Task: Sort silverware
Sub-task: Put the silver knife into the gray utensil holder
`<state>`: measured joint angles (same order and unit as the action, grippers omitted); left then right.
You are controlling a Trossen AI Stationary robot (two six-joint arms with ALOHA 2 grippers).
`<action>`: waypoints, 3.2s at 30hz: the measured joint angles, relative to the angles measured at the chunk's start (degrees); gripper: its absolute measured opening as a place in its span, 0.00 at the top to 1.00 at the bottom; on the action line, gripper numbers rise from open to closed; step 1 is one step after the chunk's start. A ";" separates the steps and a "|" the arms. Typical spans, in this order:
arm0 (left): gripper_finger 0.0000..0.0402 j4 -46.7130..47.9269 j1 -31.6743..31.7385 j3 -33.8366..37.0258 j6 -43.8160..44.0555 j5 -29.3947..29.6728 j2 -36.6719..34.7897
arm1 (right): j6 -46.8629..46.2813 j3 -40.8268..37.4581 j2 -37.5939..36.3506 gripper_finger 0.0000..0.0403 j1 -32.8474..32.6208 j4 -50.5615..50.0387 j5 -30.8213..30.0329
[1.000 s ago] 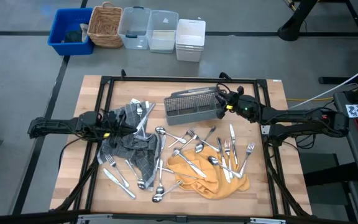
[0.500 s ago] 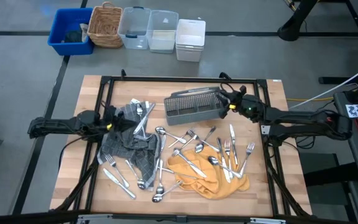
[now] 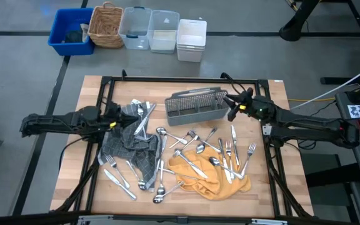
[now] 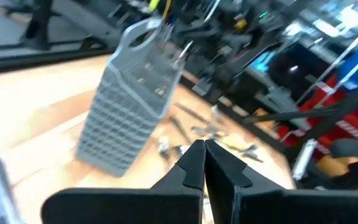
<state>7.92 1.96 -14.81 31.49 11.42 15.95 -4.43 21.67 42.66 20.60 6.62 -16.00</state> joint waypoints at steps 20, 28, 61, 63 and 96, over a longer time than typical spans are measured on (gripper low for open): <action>1.00 14.28 13.20 -17.07 -3.61 -0.02 38.41 | -0.04 0.02 -11.30 0.74 0.04 0.17 7.69; 1.00 9.45 15.84 -17.07 -7.95 -0.08 46.60 | -0.04 0.02 -11.85 0.74 0.04 0.06 7.77; 0.83 9.18 18.81 -17.12 -4.85 0.21 65.47 | -0.02 0.02 -11.78 0.74 0.04 -0.84 8.14; 0.89 9.45 18.84 -17.05 -4.83 -0.04 65.00 | -0.02 0.02 -11.77 0.74 0.04 -0.84 8.14; 0.90 9.16 19.19 -17.05 7.49 -5.66 57.40 | 0.00 0.02 -11.77 0.74 0.04 -0.82 8.14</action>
<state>17.08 21.15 -31.86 38.98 5.76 73.35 -4.43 21.69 30.89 20.64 5.80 -7.86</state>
